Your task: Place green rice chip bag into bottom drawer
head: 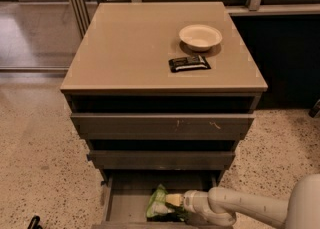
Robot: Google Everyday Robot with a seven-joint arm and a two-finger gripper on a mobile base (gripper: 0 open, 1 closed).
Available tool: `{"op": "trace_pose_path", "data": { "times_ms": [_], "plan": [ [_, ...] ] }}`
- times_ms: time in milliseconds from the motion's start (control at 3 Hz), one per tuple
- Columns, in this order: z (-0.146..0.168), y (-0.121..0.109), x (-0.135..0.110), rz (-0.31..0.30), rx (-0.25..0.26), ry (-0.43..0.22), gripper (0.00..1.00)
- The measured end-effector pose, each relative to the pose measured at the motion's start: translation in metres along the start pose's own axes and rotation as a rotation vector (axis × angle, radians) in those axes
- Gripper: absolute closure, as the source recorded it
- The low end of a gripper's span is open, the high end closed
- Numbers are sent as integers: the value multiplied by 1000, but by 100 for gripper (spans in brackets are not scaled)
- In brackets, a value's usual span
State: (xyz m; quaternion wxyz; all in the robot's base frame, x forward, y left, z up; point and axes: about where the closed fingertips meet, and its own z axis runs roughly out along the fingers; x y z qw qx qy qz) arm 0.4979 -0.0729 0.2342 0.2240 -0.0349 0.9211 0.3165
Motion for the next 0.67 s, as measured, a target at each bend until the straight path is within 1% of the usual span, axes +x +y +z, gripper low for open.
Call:
{"op": "trace_pose_path", "data": {
  "times_ms": [333,667],
  "plan": [
    [0,0,0,0,0,0,0],
    [0,0,0,0,0,0,0]
  ]
}}
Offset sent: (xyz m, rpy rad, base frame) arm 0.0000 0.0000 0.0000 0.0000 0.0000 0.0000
